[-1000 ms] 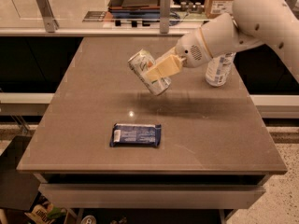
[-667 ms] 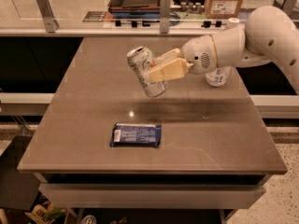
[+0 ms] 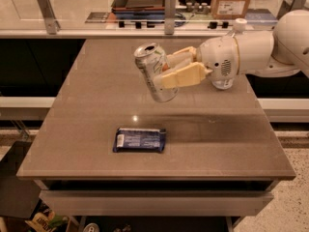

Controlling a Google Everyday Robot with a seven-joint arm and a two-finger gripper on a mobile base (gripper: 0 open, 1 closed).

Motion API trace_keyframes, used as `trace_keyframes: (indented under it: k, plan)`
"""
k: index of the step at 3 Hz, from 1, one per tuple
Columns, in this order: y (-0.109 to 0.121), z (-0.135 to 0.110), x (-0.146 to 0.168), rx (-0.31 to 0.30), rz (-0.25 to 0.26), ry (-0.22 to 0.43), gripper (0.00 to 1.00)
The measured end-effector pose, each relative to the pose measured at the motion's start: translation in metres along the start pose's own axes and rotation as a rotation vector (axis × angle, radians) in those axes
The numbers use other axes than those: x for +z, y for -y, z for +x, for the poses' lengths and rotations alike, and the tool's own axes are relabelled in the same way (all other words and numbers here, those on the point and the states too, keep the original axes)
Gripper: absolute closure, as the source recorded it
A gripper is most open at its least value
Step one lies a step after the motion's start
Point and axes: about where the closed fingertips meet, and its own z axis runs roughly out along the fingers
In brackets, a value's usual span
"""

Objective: Place 7up can upright

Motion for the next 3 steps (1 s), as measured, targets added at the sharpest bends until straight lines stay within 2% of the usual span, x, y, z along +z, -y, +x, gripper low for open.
trace_keyframes:
  k: [1, 2, 3]
  plan:
    - [-0.011, 0.010, -0.004, 0.028, 0.118, -0.054, 1.00]
    - [-0.005, 0.034, 0.000, 0.129, 0.232, -0.084, 1.00]
    - [-0.002, 0.049, 0.002, 0.193, 0.291, -0.098, 1.00]
